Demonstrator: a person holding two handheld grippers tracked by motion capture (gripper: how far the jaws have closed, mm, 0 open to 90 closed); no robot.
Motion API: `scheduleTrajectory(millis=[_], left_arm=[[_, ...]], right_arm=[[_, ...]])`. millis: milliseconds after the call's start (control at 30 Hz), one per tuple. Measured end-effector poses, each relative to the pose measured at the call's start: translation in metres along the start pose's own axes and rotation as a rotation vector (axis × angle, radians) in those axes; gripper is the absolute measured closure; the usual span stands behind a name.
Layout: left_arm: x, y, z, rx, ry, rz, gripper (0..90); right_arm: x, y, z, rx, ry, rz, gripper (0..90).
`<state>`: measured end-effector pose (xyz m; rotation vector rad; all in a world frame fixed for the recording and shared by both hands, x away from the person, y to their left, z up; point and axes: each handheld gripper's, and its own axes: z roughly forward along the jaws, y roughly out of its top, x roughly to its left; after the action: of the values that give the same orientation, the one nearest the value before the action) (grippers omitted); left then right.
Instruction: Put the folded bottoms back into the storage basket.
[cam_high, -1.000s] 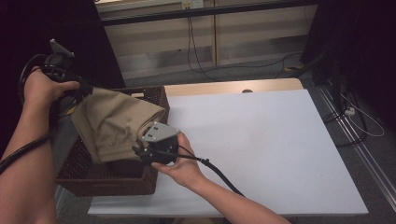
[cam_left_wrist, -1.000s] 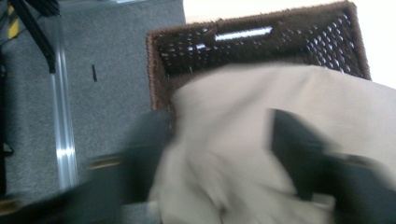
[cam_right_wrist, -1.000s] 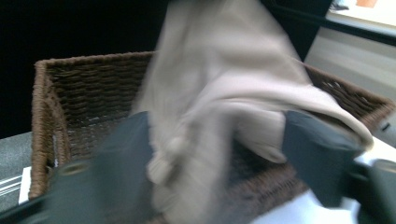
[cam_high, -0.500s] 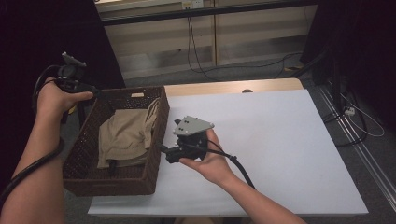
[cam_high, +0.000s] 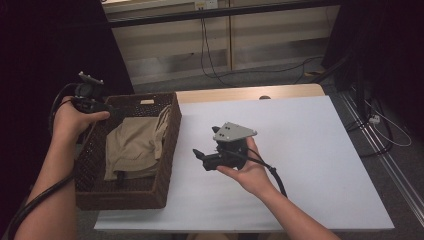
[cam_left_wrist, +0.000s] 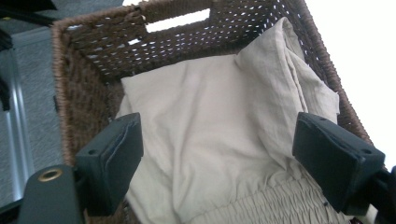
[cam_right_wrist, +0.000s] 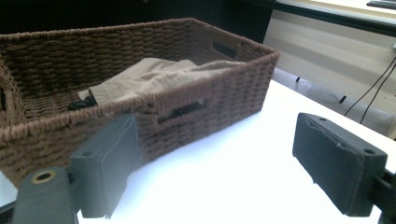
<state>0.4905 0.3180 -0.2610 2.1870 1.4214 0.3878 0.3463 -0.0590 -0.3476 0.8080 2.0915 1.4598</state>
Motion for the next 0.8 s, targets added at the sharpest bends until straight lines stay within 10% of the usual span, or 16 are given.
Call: scheduleTrajectory(millis=[400,800], left_arm=[[-0.009,-0.018,0.033,-0.011,-0.036,-0.007,19.3],[-0.031,-0.031,0.079,0.023,-0.091,0.009,53.6]], right_arm=[[-0.021,-0.023,-0.020,0.013,-0.043,0.032,14.0],[-0.030,-0.039,-0.028,0.029,-0.059,0.044,13.6]])
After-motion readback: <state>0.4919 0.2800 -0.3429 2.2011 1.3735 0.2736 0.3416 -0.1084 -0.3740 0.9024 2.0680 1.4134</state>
